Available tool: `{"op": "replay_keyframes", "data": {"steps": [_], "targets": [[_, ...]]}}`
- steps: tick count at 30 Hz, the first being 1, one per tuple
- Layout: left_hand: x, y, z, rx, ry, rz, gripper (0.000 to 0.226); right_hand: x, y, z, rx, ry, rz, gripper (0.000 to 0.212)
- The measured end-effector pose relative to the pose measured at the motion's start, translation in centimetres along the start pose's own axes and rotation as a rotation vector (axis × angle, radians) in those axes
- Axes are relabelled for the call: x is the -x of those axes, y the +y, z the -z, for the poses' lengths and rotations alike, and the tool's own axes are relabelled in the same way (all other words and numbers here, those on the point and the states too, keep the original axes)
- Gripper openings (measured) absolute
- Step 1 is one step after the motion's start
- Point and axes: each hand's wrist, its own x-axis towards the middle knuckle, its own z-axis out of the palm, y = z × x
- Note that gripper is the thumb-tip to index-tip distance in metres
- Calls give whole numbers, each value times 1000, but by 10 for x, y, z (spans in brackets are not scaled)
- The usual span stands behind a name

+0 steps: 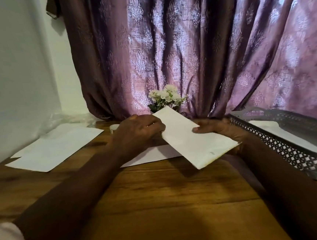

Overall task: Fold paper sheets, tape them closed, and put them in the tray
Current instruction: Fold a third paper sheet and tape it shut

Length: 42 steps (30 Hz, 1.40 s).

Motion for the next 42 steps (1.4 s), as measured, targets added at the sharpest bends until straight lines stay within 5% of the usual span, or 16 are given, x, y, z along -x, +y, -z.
{"op": "replay_keyframes", "data": {"steps": [4,7,12,15,19,25,28,31,33,37,42], "targets": [[3,11,1,204,-119,282,32,-10,5,1,162,362,239,57],[7,11,-3,293,-248,375,40,-11,16,3,548,643,388,87],[15,7,-8,343,-646,571,60,-11,31,-7,895,674,174,112],[16,-2,-11,466,-646,747,38,-24,33,-13,1288,696,29,89],[15,-7,-10,467,-598,901,49,-23,28,-14,1259,393,64,28],[20,-9,-4,262,-318,1020,29,-26,37,-32,1215,267,29,87],[20,-13,2,261,-127,985,18,-23,32,-40,1236,181,81,80],[15,-11,6,727,-21,1027,17,-19,29,-40,1210,107,103,64],[14,-5,6,893,-145,971,18,-18,29,-40,1213,110,129,56],[16,3,-4,785,-494,689,8,-24,32,-41,1233,196,278,45],[13,4,0,774,-586,631,22,-27,35,-43,1326,259,393,34]]}}
